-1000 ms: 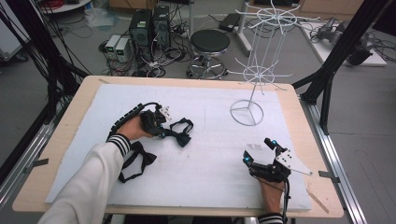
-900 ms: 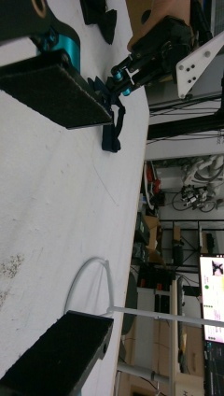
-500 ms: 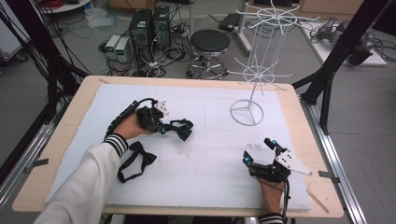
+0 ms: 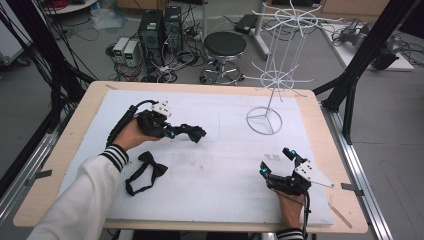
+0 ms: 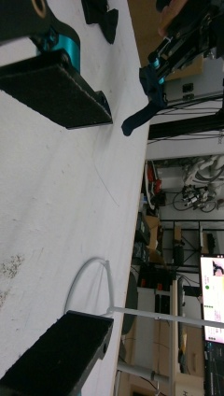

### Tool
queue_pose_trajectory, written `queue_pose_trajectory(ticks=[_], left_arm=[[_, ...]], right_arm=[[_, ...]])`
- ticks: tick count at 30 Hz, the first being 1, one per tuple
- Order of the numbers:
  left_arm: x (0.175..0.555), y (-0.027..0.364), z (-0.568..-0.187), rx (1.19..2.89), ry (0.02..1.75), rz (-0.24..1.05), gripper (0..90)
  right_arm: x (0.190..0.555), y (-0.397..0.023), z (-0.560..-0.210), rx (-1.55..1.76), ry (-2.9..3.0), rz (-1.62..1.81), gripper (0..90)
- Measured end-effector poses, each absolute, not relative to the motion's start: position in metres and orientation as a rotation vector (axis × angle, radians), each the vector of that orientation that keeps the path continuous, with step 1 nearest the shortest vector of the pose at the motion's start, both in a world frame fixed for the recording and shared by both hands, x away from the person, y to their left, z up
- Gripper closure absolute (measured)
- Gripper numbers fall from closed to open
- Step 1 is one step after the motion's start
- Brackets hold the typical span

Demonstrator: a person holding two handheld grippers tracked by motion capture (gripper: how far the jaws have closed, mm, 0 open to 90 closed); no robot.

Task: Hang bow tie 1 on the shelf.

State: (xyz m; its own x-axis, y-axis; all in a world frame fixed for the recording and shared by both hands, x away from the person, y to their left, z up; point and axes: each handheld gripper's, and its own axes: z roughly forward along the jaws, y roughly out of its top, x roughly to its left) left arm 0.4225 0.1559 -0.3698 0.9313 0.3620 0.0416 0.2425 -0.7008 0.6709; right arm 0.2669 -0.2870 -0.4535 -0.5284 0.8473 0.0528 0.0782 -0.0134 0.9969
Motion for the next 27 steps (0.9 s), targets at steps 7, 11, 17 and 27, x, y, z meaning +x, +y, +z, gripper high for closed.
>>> queue_pose_trajectory(ticks=[7, 11, 17, 27], left_arm=[[0.415, 0.165, -0.363, 2.327, 0.425, 0.226, 82.0], [0.41, 0.166, -0.355, 2.27, 0.408, 0.21, 81.9], [0.402, 0.165, -0.347, 2.252, 0.385, 0.221, 81.9], [0.39, 0.161, -0.342, 2.176, 0.397, 0.197, 81.9]], right_arm=[[0.269, -0.288, -0.453, 1.01, 1.656, 1.604, 3.6], [0.271, -0.288, -0.45, 0.993, 1.688, 1.57, 3.5], [0.272, -0.29, -0.438, 0.969, 1.701, 1.624, 3.5], [0.278, -0.285, -0.409, 0.871, 1.816, 1.729, 3.6]])
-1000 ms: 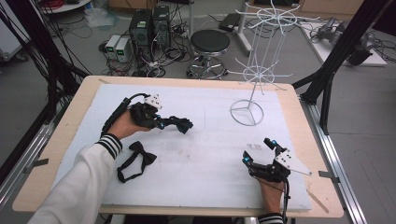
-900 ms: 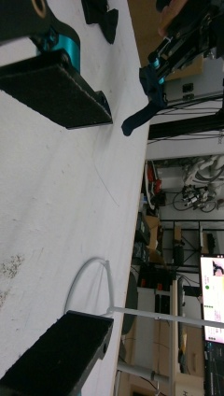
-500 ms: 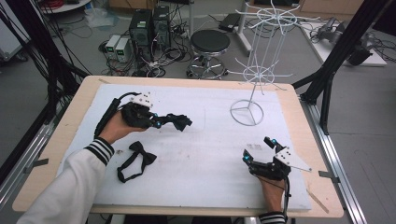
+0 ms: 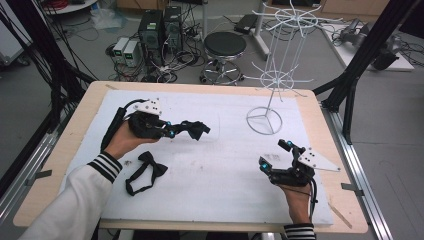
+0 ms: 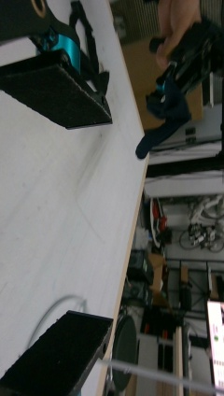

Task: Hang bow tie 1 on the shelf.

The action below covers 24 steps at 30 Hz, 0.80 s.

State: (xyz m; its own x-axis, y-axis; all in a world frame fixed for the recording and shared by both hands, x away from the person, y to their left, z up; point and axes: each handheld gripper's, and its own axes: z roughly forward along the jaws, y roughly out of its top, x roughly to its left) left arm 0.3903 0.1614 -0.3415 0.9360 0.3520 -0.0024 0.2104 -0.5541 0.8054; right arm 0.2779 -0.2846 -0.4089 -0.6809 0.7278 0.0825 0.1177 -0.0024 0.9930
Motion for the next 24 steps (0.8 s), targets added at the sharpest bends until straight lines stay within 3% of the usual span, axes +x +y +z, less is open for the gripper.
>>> queue_pose_trajectory(ticks=[24], left_arm=[[0.373, 0.14, -0.341, 2.048, 0.371, 0.188, 81.9]], right_arm=[[0.308, -0.225, -0.353, 0.617, 2.191, 1.775, 3.6]])
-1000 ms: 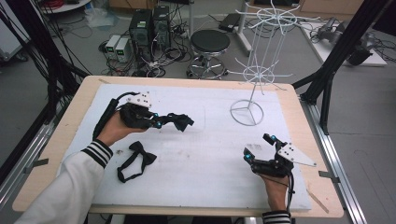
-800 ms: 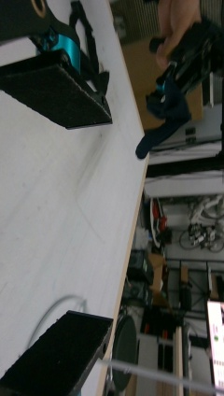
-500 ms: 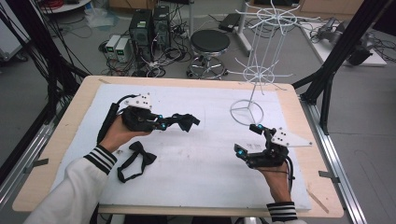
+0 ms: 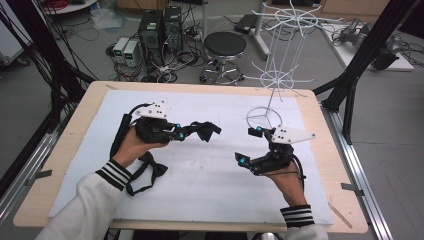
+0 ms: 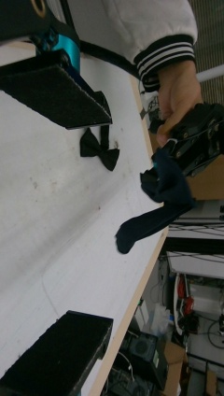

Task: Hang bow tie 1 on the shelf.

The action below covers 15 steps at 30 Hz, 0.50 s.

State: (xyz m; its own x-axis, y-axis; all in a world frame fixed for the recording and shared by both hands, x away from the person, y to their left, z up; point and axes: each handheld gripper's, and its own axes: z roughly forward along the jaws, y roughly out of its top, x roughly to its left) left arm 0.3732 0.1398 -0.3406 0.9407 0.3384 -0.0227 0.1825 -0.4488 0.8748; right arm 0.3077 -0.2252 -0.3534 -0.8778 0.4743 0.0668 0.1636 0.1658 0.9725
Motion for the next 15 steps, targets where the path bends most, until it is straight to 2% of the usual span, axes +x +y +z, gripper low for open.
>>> queue_pose_trajectory(ticks=[11, 15], left_arm=[[0.372, 0.128, -0.342, 2.013, 0.403, 0.207, 81.9], [0.371, 0.125, -0.342, 1.996, 0.408, 0.205, 81.9]], right_arm=[[0.316, -0.201, -0.336, 0.622, 2.236, 1.832, 4.0], [0.32, -0.194, -0.332, 0.622, 2.261, 1.828, 7.9]])
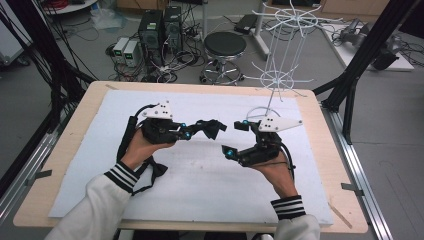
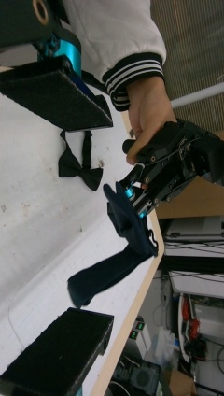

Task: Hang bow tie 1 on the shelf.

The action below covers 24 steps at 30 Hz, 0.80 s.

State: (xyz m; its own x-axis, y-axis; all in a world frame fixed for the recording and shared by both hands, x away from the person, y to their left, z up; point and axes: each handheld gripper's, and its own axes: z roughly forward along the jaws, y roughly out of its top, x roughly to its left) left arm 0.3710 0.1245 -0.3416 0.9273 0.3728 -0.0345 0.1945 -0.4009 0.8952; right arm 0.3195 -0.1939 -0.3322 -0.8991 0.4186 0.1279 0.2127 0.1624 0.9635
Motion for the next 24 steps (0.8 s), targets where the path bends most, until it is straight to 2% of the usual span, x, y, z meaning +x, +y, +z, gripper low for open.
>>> queue_pose_trajectory(ticks=[2, 7, 16, 19, 21, 24], left_arm=[[0.371, 0.123, -0.341, 1.994, 0.404, 0.206, 81.9], [0.37, 0.122, -0.341, 1.99, 0.407, 0.217, 81.9], [0.364, 0.114, -0.341, 1.999, 0.383, 0.266, 81.9], [0.362, 0.112, -0.341, 2.005, 0.362, 0.281, 82.0], [0.361, 0.112, -0.34, 1.999, 0.361, 0.281, 82.0], [0.36, 0.111, -0.34, 1.996, 0.351, 0.28, 81.9]], right_arm=[[0.321, -0.192, -0.331, 0.607, 2.279, 1.83, 15.5], [0.323, -0.186, -0.328, 0.608, 2.29, 1.841, 18.5], [0.329, -0.177, -0.328, 0.657, 2.308, 1.84, 30.4], [0.331, -0.177, -0.329, 0.666, 2.305, 1.847, 37.1], [0.331, -0.177, -0.329, 0.668, 2.307, 1.842, 45.6], [0.332, -0.178, -0.329, 0.667, 2.294, 1.85, 51.3]])
